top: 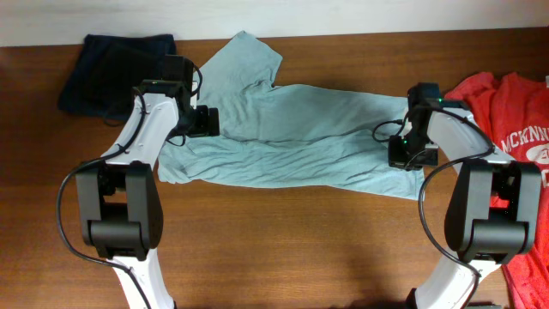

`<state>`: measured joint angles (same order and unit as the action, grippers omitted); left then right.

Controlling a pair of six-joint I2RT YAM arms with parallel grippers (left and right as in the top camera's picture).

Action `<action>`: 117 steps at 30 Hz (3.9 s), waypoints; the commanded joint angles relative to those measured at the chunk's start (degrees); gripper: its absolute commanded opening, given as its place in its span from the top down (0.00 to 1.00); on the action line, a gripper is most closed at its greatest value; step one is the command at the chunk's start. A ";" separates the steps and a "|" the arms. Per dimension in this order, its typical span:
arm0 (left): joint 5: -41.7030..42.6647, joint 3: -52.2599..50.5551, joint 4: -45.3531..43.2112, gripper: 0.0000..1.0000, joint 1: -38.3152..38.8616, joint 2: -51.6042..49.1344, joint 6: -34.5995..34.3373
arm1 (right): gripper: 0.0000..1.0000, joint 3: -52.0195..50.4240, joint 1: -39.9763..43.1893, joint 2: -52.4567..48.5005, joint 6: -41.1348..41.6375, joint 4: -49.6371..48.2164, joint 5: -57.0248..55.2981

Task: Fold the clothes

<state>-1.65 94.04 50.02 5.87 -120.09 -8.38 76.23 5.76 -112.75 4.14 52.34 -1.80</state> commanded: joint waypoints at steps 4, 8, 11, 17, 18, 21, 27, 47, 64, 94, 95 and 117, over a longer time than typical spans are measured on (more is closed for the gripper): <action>0.42 0.83 -0.07 0.01 -0.39 1.40 0.35 | 0.96 -3.39 -0.09 0.74 0.61 -8.70 -2.78; 0.42 0.83 -0.09 0.01 -0.39 1.40 0.35 | 0.96 -3.15 -0.04 0.74 0.59 -15.10 -8.85; 0.42 0.83 -0.07 0.01 -0.39 1.40 0.35 | 0.96 -3.17 0.02 0.74 0.33 -19.23 -11.17; 0.42 0.83 -0.07 0.01 -0.39 1.40 0.35 | 0.87 -3.15 0.07 0.74 -5.95 -31.91 -10.91; 0.42 0.83 -0.07 0.01 -0.39 1.40 0.35 | 0.86 -3.08 0.07 0.79 -6.84 -33.11 -10.91; 0.42 0.83 -0.07 0.01 -0.37 1.40 0.35 | 0.82 0.04 -0.04 1.25 -7.82 -33.64 -10.86; 0.42 0.83 -0.07 0.01 -0.39 1.40 0.35 | 0.74 9.60 -3.15 4.37 -12.13 -20.57 0.00; 0.09 0.92 3.82 0.01 -0.39 1.57 0.50 | 0.77 15.08 -16.63 3.72 -14.29 -10.60 6.84; -9.94 0.94 16.22 0.01 -0.39 1.68 4.17 | 0.01 15.08 3.74 3.69 -14.32 -3.67 5.62; 8.74 0.17 8.02 0.98 0.92 2.03 26.36 | 0.01 15.08 5.25 3.69 -14.32 -3.67 5.62; 7.13 -0.09 7.56 0.96 1.22 2.03 27.80 | 0.01 15.08 5.25 3.69 -14.32 -3.67 5.62; -0.81 -2.84 3.08 0.64 5.11 1.92 48.83 | 0.01 15.08 5.25 3.69 -14.32 -3.67 5.62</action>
<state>-2.00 92.18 53.08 11.18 -119.79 37.67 90.87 10.85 -109.45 -10.46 48.64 4.32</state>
